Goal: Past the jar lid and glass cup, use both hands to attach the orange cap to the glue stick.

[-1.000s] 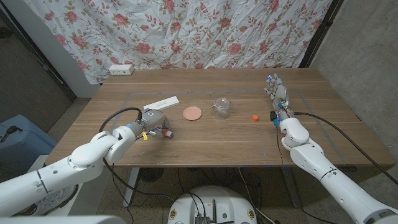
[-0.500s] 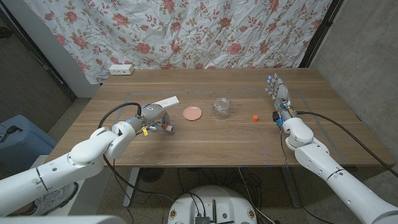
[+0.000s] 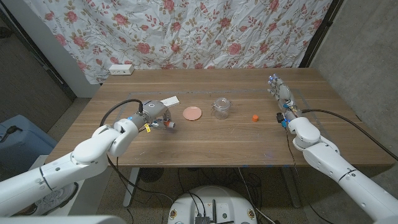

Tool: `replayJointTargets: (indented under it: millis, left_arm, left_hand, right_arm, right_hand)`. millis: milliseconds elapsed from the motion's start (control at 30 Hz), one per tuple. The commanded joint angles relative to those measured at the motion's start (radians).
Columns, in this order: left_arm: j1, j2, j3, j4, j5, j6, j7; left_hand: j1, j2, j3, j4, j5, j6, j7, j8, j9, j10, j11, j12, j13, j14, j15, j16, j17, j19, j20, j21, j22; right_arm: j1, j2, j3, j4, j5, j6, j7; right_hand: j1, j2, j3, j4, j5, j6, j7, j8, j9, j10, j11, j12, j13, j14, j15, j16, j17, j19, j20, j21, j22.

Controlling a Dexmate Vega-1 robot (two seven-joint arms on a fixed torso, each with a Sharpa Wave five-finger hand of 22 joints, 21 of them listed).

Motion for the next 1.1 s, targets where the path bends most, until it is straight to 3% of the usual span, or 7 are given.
replayJointTargets:
  millis: [33,367,500,900,933,1100]
  left_arm:
    - [-0.009,-0.025,0.009,-0.029,0.016,0.036,-0.034]
    - [-0.033,-0.051,0.027,-0.030,0.048,0.037,-0.045]
    - [-0.045,-0.075,0.037,-0.027,0.059,0.045,-0.046]
    - [-0.064,-0.143,0.053,-0.011,0.032,0.057,-0.018]
    - [-0.066,-0.144,0.055,-0.011,0.029,0.055,-0.018]
    - [-0.076,-0.171,0.067,-0.010,0.032,0.074,-0.011]
  left_hand:
    - [-0.003,0.006,-0.002,0.004,0.007,0.122,0.002,0.006,0.007,0.064,-0.050,0.002,0.010,-0.002,-0.122,0.001,0.001,-0.008,-0.002,0.000,0.003]
    - [-0.006,0.008,-0.004,0.005,0.007,0.122,0.005,0.004,0.007,0.064,-0.050,0.001,0.010,-0.001,-0.121,0.002,0.001,-0.008,-0.002,0.001,0.003]
    - [-0.007,0.008,-0.006,0.006,0.007,0.123,0.003,0.003,0.008,0.064,-0.050,0.000,0.010,-0.001,-0.120,0.003,0.001,-0.008,-0.002,0.001,0.003]
    - [-0.007,0.010,-0.008,0.005,0.007,0.125,0.004,0.001,0.008,0.066,-0.050,0.000,0.011,-0.003,-0.125,0.004,0.002,-0.013,-0.001,0.000,0.003]
    - [-0.007,0.010,-0.008,0.005,0.007,0.125,0.004,0.001,0.008,0.066,-0.050,0.000,0.011,-0.003,-0.126,0.004,0.002,-0.013,0.000,0.000,0.003]
    - [-0.008,0.011,-0.009,0.005,0.007,0.127,0.004,0.001,0.009,0.067,-0.050,0.000,0.011,-0.004,-0.126,0.004,0.002,-0.015,0.000,0.000,0.003]
  right_arm:
    - [-0.017,-0.100,0.006,-0.063,-0.093,-0.071,0.001]
    - [-0.057,-0.171,0.018,-0.124,-0.165,-0.135,-0.017]
    - [-0.076,-0.208,0.028,-0.155,-0.185,-0.171,-0.012]
    - [-0.098,-0.320,0.043,-0.244,-0.235,-0.302,0.036]
    - [-0.086,-0.347,0.026,-0.269,-0.265,-0.371,0.047]
    - [-0.071,-0.382,0.010,-0.301,-0.293,-0.434,0.069]
  right_hand:
    - [0.023,-0.013,0.006,-0.020,-0.002,-0.012,-0.014,-0.003,0.002,0.005,-0.003,0.005,0.002,-0.002,0.002,-0.002,-0.005,-0.006,0.003,-0.003,0.003]
    - [0.064,-0.032,0.017,-0.062,-0.008,-0.056,-0.033,-0.009,0.003,-0.016,-0.008,-0.002,0.005,-0.021,0.005,-0.009,-0.016,-0.013,0.010,-0.002,0.002]
    - [0.083,-0.041,0.022,-0.079,-0.011,-0.070,-0.039,-0.007,0.004,-0.022,-0.007,-0.003,0.007,-0.028,0.011,-0.010,-0.019,-0.017,0.026,-0.002,0.003]
    - [0.135,-0.058,0.036,-0.107,-0.018,-0.078,-0.048,0.003,0.007,-0.020,-0.009,0.002,0.011,-0.040,0.024,-0.011,-0.025,-0.025,0.045,-0.002,0.003]
    - [0.138,-0.058,0.037,-0.108,-0.018,-0.079,-0.048,0.003,0.007,-0.020,-0.009,0.002,0.011,-0.041,0.025,-0.011,-0.025,-0.026,0.046,-0.002,0.003]
    - [0.156,-0.062,0.042,-0.112,-0.020,-0.081,-0.050,0.006,0.008,-0.014,-0.008,0.006,0.012,-0.043,0.030,-0.010,-0.027,-0.025,0.049,-0.001,0.003]
